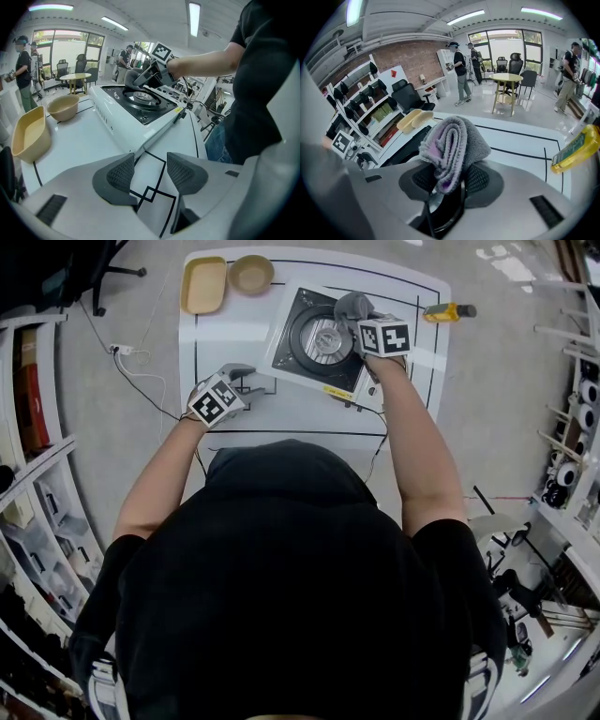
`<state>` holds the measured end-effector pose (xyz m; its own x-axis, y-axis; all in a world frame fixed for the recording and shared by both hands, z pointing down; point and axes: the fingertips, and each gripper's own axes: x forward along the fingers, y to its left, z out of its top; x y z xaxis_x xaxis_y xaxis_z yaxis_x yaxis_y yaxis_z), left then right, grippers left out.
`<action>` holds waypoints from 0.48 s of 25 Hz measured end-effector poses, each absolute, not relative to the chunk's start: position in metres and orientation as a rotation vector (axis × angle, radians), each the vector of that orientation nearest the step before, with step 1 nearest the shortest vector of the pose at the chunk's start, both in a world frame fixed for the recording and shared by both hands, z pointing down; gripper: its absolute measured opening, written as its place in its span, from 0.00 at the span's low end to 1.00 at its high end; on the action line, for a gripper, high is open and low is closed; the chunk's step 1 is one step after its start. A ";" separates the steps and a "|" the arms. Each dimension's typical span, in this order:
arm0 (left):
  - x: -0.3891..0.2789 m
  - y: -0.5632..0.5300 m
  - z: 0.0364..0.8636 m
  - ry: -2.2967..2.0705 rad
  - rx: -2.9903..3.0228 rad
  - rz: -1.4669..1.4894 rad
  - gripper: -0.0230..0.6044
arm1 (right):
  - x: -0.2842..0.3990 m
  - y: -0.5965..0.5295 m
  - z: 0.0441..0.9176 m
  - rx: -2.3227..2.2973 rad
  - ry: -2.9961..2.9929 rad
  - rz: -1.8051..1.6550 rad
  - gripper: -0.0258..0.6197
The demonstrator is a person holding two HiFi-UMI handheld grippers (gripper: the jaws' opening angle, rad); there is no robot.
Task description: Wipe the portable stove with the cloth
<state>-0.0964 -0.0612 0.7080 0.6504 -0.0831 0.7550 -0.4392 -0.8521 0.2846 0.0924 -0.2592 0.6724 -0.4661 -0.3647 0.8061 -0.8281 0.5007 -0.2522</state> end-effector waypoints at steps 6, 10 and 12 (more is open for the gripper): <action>-0.095 -0.061 0.709 -0.410 2.419 1.082 0.42 | 0.121 -0.249 0.675 1.037 -2.001 0.872 0.28; -0.096 -0.061 0.710 -0.411 2.418 1.084 0.42 | 0.135 -0.243 0.675 1.071 -1.972 0.879 0.28; -0.095 -0.060 0.710 -0.413 2.418 1.087 0.42 | 0.142 -0.238 0.674 1.087 -1.959 0.883 0.28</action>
<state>-0.0954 -0.0601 0.7100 0.6435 -0.0838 0.7609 -0.4426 -0.8517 0.2806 0.1423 -0.2385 0.6742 -0.3881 -0.3945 0.8329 -0.8853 0.4108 -0.2180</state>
